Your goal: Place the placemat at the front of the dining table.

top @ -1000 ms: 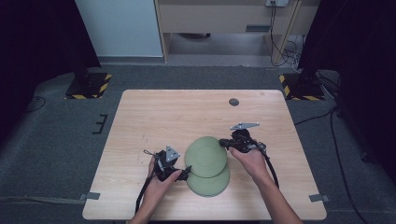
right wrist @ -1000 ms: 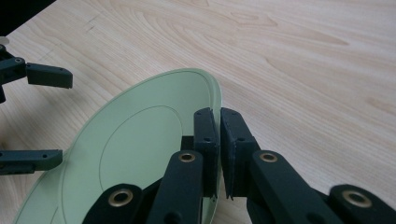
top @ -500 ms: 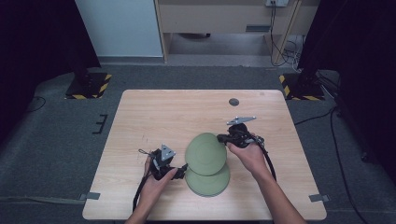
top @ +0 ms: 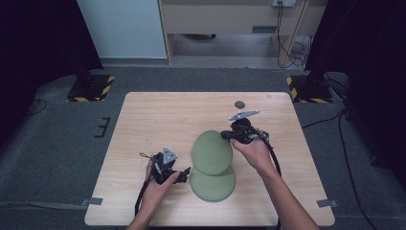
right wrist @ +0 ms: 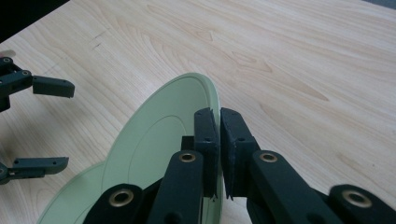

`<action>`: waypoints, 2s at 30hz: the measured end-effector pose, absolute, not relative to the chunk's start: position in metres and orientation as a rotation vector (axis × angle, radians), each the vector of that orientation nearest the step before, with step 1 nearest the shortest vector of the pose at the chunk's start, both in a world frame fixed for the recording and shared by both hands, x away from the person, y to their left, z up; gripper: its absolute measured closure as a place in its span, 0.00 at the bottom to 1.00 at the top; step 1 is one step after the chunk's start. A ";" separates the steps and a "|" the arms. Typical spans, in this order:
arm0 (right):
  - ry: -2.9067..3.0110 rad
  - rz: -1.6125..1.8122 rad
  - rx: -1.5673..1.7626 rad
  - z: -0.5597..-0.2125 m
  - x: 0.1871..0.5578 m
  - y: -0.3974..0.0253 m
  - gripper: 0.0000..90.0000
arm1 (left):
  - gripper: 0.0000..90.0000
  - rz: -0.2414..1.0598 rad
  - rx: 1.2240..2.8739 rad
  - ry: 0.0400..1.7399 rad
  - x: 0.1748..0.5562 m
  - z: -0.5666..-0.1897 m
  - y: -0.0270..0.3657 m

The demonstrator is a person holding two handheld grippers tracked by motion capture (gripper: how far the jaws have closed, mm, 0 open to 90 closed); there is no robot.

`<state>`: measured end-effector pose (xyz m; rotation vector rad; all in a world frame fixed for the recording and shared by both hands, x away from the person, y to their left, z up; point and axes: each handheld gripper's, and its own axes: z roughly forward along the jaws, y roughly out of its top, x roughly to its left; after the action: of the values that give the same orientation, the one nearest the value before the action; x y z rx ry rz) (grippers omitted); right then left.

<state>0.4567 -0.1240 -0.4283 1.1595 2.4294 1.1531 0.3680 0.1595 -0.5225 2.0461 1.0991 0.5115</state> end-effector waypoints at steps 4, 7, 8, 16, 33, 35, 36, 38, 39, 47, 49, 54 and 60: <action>2.431 1.153 1.153 -0.422 0.459 -0.122 0.96 | 0.03 0.514 2.043 1.101 0.368 -0.523 0.161; 2.432 1.154 1.151 -0.419 0.460 -0.121 0.96 | 0.03 0.515 2.044 1.104 0.369 -0.523 0.161; 2.428 1.160 1.153 -0.418 0.461 -0.120 0.96 | 0.03 0.515 2.044 1.105 0.369 -0.523 0.161; 2.421 1.174 1.142 -0.411 0.464 -0.116 0.96 | 0.03 0.519 2.047 1.107 0.369 -0.523 0.162; 2.406 1.201 1.120 -0.399 0.465 -0.109 0.96 | 0.03 0.525 2.049 1.109 0.370 -0.524 0.162; 2.403 1.205 1.120 -0.398 0.466 -0.109 0.96 | 0.03 0.525 2.043 1.111 0.370 -0.524 0.163; 2.402 1.209 1.124 -0.397 0.466 -0.108 0.96 | 0.03 0.526 2.043 1.112 0.370 -0.524 0.163; 2.398 1.213 1.121 -0.395 0.467 -0.108 0.96 | 0.03 0.525 2.042 1.112 0.370 -0.524 0.163; 2.397 1.214 1.119 -0.394 0.467 -0.108 0.96 | 0.03 0.526 2.043 1.112 0.370 -0.524 0.164; 2.378 1.221 1.114 -0.386 0.471 -0.107 0.96 | 0.03 0.527 2.040 1.112 0.370 -0.523 0.164; 2.373 1.215 1.117 -0.385 0.472 -0.108 0.96 | 0.03 0.527 2.039 1.112 0.370 -0.523 0.164; 2.355 1.206 1.135 -0.382 0.478 -0.111 0.96 | 0.03 0.528 2.037 1.113 0.370 -0.523 0.164; 2.341 1.224 1.155 -0.382 0.482 -0.113 0.96 | 0.03 0.525 2.037 1.114 0.370 -0.523 0.165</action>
<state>0.4823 -0.1129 -0.3815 1.1551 2.3412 1.2238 0.3701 0.1646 -0.5231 2.0370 1.1144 0.5248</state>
